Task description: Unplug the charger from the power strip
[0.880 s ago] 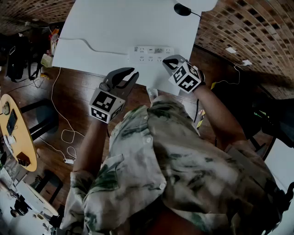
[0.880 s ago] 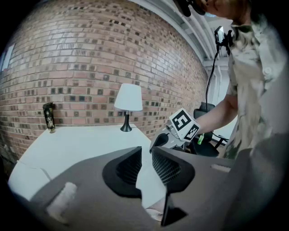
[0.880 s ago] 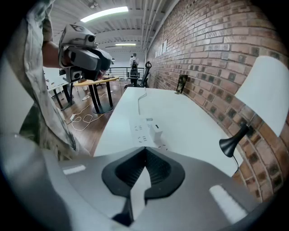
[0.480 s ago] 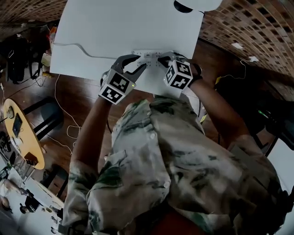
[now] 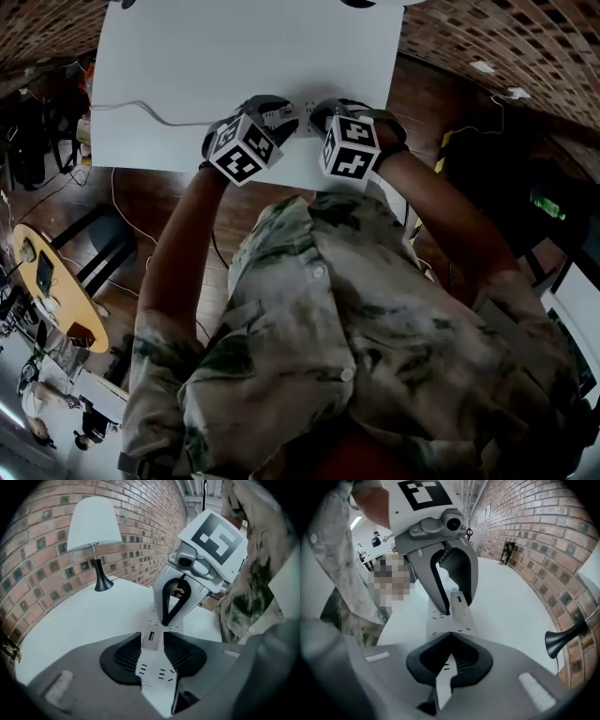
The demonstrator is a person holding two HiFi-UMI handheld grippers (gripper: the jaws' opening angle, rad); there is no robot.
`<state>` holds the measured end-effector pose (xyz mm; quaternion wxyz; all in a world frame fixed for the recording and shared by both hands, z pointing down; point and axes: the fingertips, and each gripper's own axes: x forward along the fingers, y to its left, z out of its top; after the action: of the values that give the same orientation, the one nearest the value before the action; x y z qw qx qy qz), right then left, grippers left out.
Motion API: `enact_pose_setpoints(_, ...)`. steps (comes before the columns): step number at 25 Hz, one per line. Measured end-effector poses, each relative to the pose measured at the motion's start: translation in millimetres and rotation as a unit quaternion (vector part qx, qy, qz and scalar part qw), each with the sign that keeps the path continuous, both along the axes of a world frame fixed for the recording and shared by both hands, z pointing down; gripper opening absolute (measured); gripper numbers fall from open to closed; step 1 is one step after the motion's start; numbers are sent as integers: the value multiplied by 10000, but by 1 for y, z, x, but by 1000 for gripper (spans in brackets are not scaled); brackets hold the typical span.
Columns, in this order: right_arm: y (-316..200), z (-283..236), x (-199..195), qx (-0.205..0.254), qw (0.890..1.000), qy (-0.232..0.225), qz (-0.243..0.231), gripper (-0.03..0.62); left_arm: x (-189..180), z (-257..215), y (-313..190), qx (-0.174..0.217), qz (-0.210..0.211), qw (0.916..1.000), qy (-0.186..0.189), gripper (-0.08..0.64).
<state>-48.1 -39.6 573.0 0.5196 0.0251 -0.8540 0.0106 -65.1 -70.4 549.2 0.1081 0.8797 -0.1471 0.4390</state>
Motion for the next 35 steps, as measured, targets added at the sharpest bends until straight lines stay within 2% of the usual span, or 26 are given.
enact_pose_setpoints(2,0,1,0,-24,9999,84,-102,-3,1,6,0,15,137,9998,-117,153)
enact_pose_setpoints(3,0,1,-1,-30,9998,122,-144,-3,2,8,-1,48,215,9996,-173,126)
enact_pose_setpoints(10,2,5,2,-145,9986,441,-236,-3,5,7,1,162,788,9958,-426,109)
enact_pose_setpoints(13,2,6,-1,-94,9980,552,-303,-3,2,6,3,76,874,9950,-476,109)
enact_pose_setpoints(17,2,7,-5,28,9954,883,-378,-3,-2,6,3,-208,761,9962,-381,107)
enact_pose_setpoints(19,4,7,-6,-2,9955,872,-364,-3,-2,2,4,-268,745,9963,-324,107)
enact_pose_setpoints(22,3,9,-4,-41,9959,820,-374,-3,-2,-36,-21,55,479,9988,21,107)
enact_pose_setpoints(24,0,9,-1,-90,9959,807,-398,-3,-13,-63,-46,242,395,9989,75,107)
enact_pose_setpoints(30,2,8,-4,-138,9964,732,-399,-3,-43,-99,-48,372,-8,9989,294,109)
enact_pose_setpoints(33,-1,8,-2,-29,9975,634,-311,-3,-54,-117,-48,523,-492,9960,537,110)
enact_pose_setpoints(35,0,8,0,169,9979,575,-255,3,-70,-131,-45,627,-954,9907,735,110)
